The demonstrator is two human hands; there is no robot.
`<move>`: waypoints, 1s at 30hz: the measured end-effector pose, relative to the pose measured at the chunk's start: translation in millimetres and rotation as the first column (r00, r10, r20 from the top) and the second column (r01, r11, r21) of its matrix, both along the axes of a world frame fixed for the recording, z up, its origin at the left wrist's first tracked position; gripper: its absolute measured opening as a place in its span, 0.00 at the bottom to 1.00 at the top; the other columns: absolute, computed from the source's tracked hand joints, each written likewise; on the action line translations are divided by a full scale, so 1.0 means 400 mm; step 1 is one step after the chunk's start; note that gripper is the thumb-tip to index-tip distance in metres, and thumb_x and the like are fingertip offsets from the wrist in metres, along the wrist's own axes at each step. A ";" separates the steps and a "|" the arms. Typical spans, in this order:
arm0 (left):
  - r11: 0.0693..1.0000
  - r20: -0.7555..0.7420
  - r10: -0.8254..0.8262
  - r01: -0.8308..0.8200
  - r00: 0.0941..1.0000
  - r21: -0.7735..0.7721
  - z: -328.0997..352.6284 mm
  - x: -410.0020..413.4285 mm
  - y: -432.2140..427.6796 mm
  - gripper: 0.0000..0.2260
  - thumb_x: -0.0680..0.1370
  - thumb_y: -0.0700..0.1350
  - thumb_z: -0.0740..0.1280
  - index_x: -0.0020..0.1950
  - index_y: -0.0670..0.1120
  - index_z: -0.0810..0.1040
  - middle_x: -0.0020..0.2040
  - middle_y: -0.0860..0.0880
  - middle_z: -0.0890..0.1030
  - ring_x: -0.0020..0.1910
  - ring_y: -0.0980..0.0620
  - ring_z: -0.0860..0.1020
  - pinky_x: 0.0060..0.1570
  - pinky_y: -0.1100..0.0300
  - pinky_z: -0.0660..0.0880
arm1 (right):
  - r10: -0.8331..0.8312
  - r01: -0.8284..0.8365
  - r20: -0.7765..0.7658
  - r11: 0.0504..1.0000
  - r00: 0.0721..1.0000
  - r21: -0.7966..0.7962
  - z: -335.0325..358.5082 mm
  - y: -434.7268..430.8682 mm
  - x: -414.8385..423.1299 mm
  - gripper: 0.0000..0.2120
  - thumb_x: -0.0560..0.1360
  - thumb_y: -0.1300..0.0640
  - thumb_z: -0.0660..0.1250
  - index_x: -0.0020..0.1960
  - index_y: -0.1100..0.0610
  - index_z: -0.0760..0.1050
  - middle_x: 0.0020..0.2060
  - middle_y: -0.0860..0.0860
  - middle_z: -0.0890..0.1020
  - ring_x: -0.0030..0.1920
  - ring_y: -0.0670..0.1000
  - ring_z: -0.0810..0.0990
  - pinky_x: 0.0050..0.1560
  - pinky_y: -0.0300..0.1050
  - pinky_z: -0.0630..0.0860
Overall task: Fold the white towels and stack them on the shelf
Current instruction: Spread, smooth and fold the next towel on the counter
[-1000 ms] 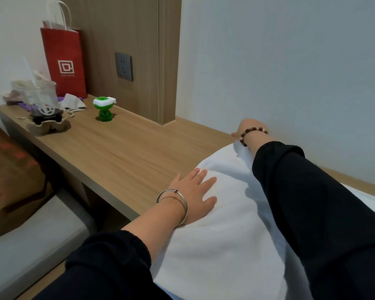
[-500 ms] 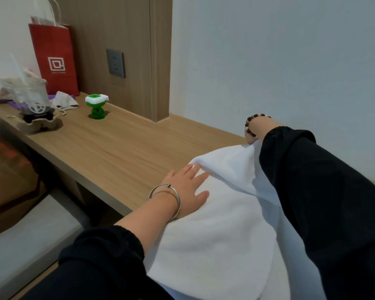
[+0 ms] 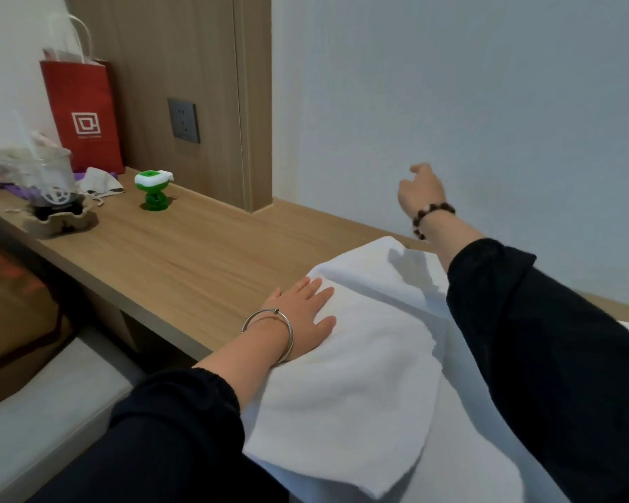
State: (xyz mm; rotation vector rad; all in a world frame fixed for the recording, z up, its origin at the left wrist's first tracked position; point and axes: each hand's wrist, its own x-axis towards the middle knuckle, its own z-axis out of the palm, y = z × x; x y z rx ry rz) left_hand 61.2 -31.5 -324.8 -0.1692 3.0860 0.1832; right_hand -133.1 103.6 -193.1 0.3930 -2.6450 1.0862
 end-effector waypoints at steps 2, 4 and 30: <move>1.000 0.004 -0.003 0.003 1.000 -0.003 0.001 0.000 -0.001 0.26 0.80 0.59 0.47 0.78 0.56 0.47 0.78 0.56 0.43 0.76 0.57 0.41 0.73 0.48 0.46 | 0.173 -0.124 -0.071 0.888 0.982 0.442 -0.043 -0.007 0.083 0.17 0.78 0.62 0.56 0.66 0.60 0.70 0.62 0.59 0.76 0.61 0.59 0.75 0.56 0.46 0.70; 1.000 0.009 -0.011 0.012 1.000 -0.017 0.002 -0.002 -0.003 0.26 0.81 0.58 0.47 0.78 0.56 0.47 0.78 0.56 0.43 0.76 0.57 0.42 0.73 0.48 0.46 | 0.272 -0.249 0.104 0.580 0.957 0.776 -0.130 0.008 0.163 0.16 0.77 0.56 0.57 0.62 0.60 0.73 0.60 0.58 0.78 0.59 0.59 0.77 0.54 0.45 0.72; 0.989 0.068 -0.030 0.039 0.997 -0.143 0.102 0.012 -0.029 0.14 0.81 0.44 0.55 0.65 0.46 0.71 0.68 0.45 0.69 0.69 0.45 0.66 0.67 0.51 0.63 | 0.210 -0.323 0.250 0.709 0.945 0.627 -0.320 0.142 0.383 0.26 0.80 0.40 0.42 0.77 0.43 0.47 0.78 0.47 0.45 0.77 0.52 0.44 0.71 0.65 0.45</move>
